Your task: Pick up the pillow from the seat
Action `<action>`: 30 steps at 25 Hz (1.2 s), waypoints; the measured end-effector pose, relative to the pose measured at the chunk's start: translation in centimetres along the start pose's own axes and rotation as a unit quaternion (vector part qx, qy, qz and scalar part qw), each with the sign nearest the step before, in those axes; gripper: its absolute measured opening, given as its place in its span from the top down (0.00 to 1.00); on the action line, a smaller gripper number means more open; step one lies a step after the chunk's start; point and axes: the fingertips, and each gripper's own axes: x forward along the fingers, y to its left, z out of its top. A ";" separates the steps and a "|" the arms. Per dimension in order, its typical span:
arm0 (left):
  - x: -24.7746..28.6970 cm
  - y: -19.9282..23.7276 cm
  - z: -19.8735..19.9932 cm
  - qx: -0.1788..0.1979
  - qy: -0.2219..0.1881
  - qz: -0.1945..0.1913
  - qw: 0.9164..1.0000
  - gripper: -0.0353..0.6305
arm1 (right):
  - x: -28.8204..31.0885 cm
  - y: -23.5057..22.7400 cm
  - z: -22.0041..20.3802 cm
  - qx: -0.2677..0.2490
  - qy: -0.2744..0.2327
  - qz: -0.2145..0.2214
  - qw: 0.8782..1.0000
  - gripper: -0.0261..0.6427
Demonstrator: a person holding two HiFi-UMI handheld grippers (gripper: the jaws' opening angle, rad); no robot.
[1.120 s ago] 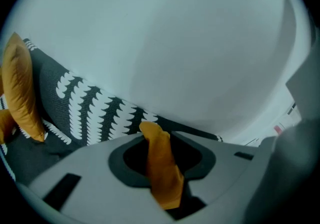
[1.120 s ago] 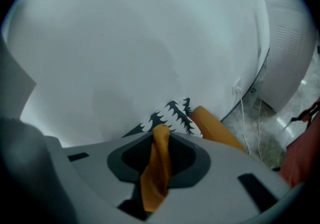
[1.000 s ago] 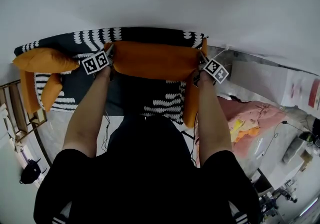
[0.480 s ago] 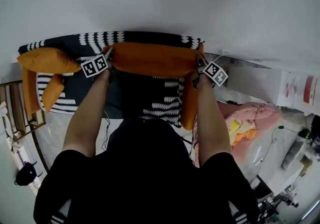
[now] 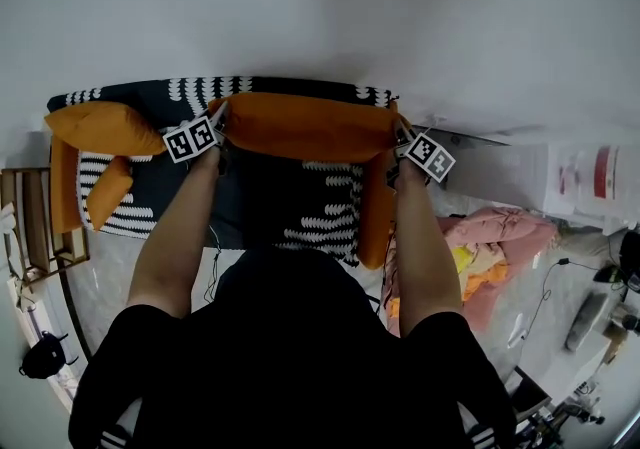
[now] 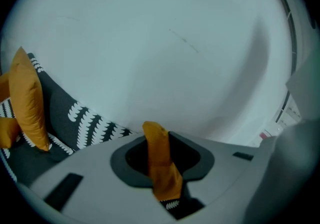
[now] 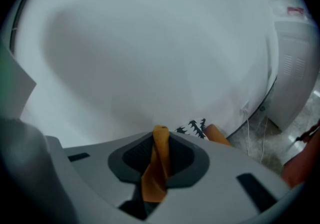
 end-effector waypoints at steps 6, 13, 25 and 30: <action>-2.5 -1.9 1.3 0.013 -0.018 -0.012 1.000 0.81 | -2.9 2.0 1.5 -0.025 -0.013 0.015 0.999 0.87; -5.6 -4.3 2.0 0.015 -0.031 -0.027 0.999 0.81 | -6.7 3.9 3.3 -0.039 -0.029 0.032 0.998 0.87; -10.2 -7.1 3.0 0.019 -0.039 -0.061 0.997 0.82 | -12.3 5.9 3.0 -0.050 -0.037 0.043 0.997 0.87; -12.0 -8.0 3.9 0.020 -0.049 -0.073 0.996 0.82 | -14.6 7.2 3.0 -0.053 -0.050 0.049 0.996 0.87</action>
